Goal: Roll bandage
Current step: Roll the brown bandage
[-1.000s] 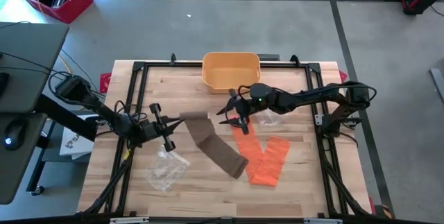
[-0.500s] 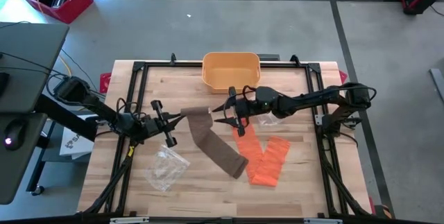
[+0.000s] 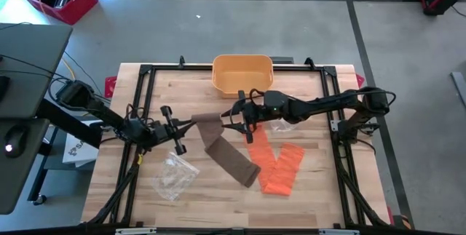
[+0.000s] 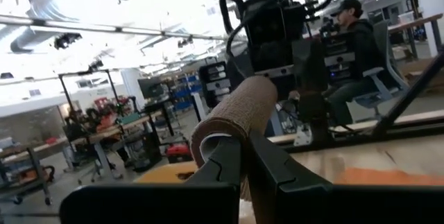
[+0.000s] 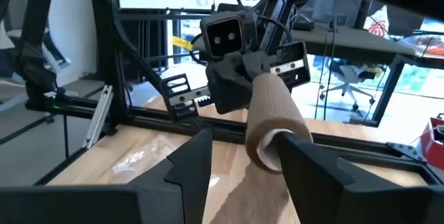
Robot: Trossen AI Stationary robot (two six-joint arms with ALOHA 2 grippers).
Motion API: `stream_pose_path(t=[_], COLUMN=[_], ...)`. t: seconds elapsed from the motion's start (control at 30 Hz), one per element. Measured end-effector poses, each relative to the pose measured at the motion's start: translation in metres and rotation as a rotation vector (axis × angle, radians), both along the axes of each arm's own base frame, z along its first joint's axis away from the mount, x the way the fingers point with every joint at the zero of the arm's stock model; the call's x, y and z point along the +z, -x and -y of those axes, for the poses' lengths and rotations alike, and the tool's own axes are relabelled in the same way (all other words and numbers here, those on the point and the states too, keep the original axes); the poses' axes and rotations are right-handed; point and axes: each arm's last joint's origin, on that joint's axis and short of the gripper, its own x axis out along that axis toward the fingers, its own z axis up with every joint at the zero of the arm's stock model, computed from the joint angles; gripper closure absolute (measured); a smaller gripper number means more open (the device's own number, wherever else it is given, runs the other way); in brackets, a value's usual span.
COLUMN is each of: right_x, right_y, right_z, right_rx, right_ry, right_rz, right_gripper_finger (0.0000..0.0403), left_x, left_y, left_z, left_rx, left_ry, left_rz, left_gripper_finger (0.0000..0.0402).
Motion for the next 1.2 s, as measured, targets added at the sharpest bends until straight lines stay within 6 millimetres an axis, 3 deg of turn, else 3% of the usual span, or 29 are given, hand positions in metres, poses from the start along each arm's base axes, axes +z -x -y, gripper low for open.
stream_pose_path(t=[0.5, 0.8, 1.2], right_x=[-0.002, -0.016, -0.014], right_y=[-0.002, -0.008, -0.009], right_z=[0.002, 0.006, 0.012], right_rx=[-0.058, -0.021, -0.038], right_ry=[-0.017, -0.038, -0.05], right_rz=[-0.076, -0.106, -0.075], right_gripper_finger=[0.0243, 0.0244, 0.0302], left_x=[-0.003, -0.003, -0.006], left_y=[-0.002, -0.002, -0.004], left_z=[-0.001, -0.001, -0.001], left_rx=[-0.007, -0.02, -0.062], left_ry=[0.037, 0.038, 0.193], left_rz=[-0.011, -0.011, 0.016], left_gripper_finger=[0.0401, 0.0401, 0.0401])
